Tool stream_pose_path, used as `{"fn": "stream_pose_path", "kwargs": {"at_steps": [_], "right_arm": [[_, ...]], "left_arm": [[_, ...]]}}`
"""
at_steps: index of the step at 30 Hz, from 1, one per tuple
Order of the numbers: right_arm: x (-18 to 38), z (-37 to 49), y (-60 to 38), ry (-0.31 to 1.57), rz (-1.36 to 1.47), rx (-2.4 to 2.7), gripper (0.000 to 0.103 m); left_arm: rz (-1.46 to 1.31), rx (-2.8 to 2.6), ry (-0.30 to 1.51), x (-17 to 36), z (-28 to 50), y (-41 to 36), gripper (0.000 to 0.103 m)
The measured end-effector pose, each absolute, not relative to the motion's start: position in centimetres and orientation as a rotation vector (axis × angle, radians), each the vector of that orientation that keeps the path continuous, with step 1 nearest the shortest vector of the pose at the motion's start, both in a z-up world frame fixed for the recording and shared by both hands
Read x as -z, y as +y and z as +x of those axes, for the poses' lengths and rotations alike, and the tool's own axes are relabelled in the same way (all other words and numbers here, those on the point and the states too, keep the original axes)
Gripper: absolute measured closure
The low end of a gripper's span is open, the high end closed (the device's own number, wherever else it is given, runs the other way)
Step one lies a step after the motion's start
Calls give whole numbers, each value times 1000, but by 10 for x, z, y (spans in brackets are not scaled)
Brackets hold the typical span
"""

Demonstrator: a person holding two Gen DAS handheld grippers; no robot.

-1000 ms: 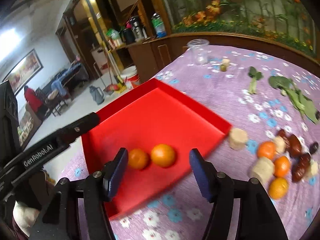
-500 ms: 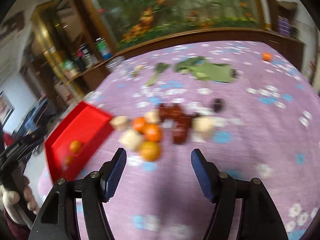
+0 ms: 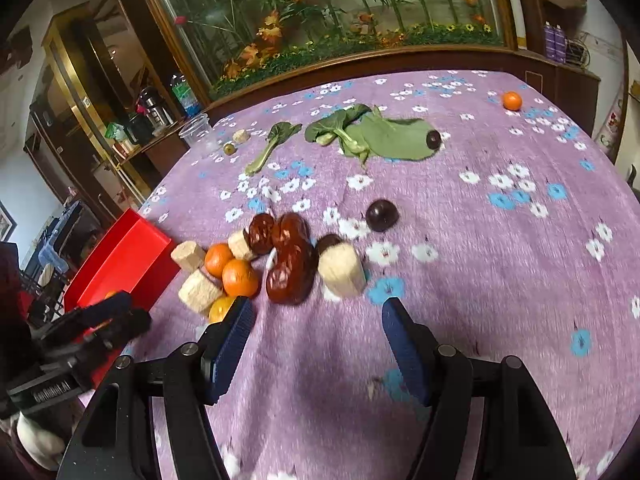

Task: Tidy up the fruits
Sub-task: 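Move both open tools back to the fruit pile, then grasp a beige yam chunk with the left tool while the right grasps a taro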

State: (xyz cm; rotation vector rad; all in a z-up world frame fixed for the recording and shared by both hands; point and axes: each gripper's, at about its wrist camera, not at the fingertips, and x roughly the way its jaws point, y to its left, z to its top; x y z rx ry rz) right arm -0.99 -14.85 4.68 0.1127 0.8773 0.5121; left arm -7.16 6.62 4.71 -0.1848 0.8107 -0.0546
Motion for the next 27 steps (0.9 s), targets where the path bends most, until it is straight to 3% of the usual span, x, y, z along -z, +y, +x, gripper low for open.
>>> {"fn": "stream_pose_path", "kwargs": {"at_steps": [2, 6, 8, 19, 24, 27], "right_arm": [[-46, -5, -145, 873, 82, -496, 31], [-39, 5, -136, 889, 14, -466, 38], [-35, 9, -133, 902, 2, -464, 42], [-26, 22, -126, 919, 8, -488, 44], [-17, 25, -132, 945, 18, -491, 66], [-16, 29, -135, 947, 46, -494, 67]], "left_arm": [[-176, 61, 817, -44, -66, 65, 38], [-157, 81, 858, -34, -50, 60, 60], [-146, 89, 873, -29, -42, 56, 63], [-128, 118, 897, -14, -19, 51, 63], [-125, 167, 905, -10, -18, 50, 71], [-149, 172, 897, -9, -17, 52, 71]]}}
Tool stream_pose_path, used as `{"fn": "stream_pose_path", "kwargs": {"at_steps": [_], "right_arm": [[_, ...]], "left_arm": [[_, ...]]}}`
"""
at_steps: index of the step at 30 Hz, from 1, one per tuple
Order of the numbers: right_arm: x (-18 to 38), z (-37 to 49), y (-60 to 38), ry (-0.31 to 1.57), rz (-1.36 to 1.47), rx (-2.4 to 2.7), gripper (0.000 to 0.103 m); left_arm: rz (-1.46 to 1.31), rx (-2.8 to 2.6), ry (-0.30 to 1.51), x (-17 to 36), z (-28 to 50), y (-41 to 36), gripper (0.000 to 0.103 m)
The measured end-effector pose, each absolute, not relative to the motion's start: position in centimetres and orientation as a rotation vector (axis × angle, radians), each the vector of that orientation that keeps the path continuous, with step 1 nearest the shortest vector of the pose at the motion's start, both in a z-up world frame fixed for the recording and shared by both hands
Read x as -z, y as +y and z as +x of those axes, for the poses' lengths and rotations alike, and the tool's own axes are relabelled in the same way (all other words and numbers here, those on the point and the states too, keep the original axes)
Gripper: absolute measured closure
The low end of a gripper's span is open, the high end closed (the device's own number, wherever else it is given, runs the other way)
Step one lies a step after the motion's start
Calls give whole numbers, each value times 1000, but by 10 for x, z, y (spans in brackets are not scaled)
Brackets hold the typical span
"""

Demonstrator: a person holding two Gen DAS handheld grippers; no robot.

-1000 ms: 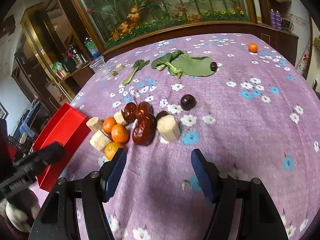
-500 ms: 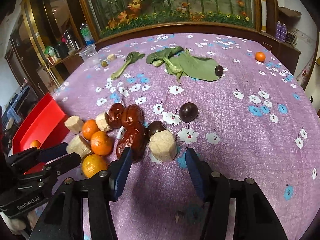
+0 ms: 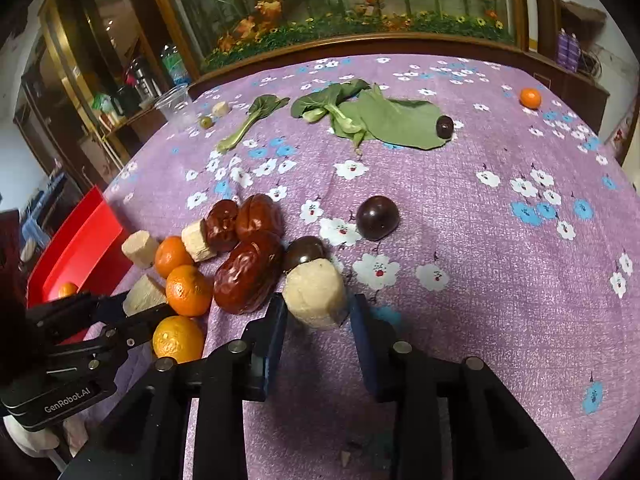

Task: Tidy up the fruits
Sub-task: 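Grasp a beige yam chunk with the left tool while the right grasps a taro, then carry the yam chunk and taro into the red tray and release both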

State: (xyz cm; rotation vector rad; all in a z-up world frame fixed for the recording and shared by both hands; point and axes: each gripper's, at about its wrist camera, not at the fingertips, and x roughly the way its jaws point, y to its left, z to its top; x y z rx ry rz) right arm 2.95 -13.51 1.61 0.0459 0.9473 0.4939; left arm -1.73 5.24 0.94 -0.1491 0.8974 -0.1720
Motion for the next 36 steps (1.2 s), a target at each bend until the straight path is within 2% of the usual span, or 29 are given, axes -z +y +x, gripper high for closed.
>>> {"fn": "stream_pose_path", "kwargs": {"at_steps": [12, 19, 29, 36], "right_arm": [[-17, 28, -132, 921, 43, -479, 70], [-32, 15, -138, 891, 62, -477, 70], [-79, -18, -114, 823, 54, -566, 70], [-105, -36, -47, 802, 14, -713, 69]], "left_arm": [[-135, 136, 881, -10, -18, 49, 71], [-194, 110, 835, -30, -40, 65, 71], [-325, -30, 702, -73, -104, 146, 71], [-345, -168, 667, -83, -130, 209, 71]]}}
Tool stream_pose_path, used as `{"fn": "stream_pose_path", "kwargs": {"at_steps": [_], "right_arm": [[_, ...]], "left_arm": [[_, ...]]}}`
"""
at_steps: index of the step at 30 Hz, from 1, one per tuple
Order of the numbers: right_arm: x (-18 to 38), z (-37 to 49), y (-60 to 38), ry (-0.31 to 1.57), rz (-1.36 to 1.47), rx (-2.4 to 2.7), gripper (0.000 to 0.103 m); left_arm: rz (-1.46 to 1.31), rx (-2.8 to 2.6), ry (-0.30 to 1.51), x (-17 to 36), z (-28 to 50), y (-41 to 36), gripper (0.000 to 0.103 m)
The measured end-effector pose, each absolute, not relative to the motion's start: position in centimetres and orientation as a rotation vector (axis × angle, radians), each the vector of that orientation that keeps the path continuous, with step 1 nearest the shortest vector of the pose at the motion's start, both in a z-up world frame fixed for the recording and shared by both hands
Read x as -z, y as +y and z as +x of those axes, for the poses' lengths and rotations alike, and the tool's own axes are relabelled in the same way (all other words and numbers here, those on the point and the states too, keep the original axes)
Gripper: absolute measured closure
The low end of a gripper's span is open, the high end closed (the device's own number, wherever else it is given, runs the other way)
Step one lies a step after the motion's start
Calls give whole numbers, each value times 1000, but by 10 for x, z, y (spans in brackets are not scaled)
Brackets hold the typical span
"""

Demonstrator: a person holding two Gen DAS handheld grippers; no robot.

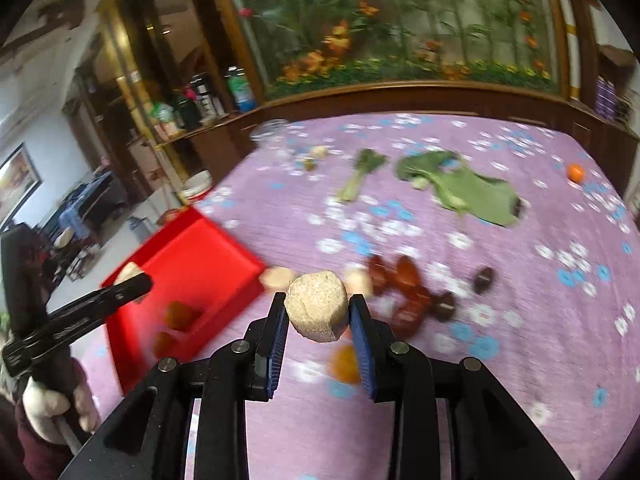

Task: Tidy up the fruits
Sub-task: 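Carry the yam chunk and taro into the red tray and release both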

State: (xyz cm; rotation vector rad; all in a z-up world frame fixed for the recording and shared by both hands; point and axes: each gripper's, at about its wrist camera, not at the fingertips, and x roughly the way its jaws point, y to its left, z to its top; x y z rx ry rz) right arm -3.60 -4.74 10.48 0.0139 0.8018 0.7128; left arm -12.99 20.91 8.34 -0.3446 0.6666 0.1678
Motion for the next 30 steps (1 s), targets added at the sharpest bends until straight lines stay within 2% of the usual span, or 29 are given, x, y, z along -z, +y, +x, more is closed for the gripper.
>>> {"fn": "stream_pose_path", "kwargs": {"at_steps": [8, 14, 23, 26, 27, 30], "right_arm": [[-108, -52, 47, 834, -74, -870, 69], [-79, -59, 116, 913, -149, -946, 69], [-41, -61, 166, 989, -212, -978, 69], [-40, -61, 172, 979, -229, -981, 69], [-39, -62, 173, 982, -234, -984, 69], [-37, -63, 175, 976, -242, -985, 68]], "left_arm": [[-371, -299, 708, -67, -134, 278, 71], [-412, -354, 761, -46, -127, 308, 71], [-432, -386, 767, -39, -122, 321, 71], [-438, -389, 752, -42, -122, 320, 67], [-433, -396, 747, -44, -123, 319, 61], [-432, -401, 720, -51, -128, 319, 53]]}}
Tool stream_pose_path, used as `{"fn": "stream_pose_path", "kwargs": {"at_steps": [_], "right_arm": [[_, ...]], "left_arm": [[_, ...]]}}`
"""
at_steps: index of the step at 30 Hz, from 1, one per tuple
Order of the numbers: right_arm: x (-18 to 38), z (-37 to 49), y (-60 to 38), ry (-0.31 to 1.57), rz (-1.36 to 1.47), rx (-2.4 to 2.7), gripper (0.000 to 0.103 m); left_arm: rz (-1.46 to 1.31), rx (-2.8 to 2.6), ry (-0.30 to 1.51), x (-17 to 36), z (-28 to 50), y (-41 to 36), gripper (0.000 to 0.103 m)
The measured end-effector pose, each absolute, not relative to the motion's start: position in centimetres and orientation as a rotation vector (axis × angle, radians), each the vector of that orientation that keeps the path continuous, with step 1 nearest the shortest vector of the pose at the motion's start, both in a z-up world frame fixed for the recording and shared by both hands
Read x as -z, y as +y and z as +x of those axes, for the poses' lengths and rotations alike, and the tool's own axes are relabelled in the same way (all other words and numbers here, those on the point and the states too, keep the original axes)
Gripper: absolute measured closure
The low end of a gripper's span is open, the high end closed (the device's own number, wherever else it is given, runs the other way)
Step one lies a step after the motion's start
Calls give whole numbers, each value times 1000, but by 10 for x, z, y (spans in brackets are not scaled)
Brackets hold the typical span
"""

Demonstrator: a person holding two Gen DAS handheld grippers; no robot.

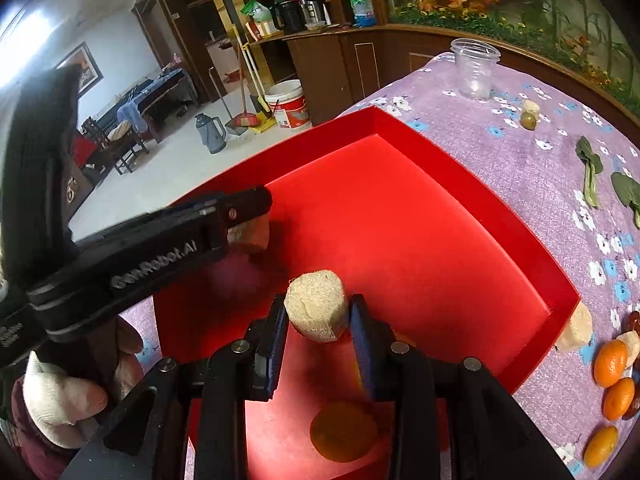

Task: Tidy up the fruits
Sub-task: 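Carry the yam chunk and taro into the red tray and release both, then move both open tools back to the fruit pile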

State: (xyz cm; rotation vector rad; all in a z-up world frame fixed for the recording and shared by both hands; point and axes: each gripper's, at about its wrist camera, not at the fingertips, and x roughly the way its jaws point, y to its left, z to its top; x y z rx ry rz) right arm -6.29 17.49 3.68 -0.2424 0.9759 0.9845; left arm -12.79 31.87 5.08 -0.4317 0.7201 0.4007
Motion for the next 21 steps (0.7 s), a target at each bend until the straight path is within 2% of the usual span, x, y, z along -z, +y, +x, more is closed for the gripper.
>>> {"fn": "stream_pose_path", "kwargs": {"at_steps": [6, 12, 19, 21], "right_arm": [[-48, -71, 168, 940, -228, -994, 67], [-61, -73, 142, 917, -174, -969, 65], [-70, -64, 75, 915, -75, -875, 59], [-73, -61, 47, 900, -46, -833, 57]], "left_arm": [[-451, -415, 675, -66, -141, 319, 42], [-477, -410, 640, -79, -157, 312, 37], [-505, -388, 609, -94, -173, 295, 35], [-516, -377, 597, -98, -177, 289, 30]]}}
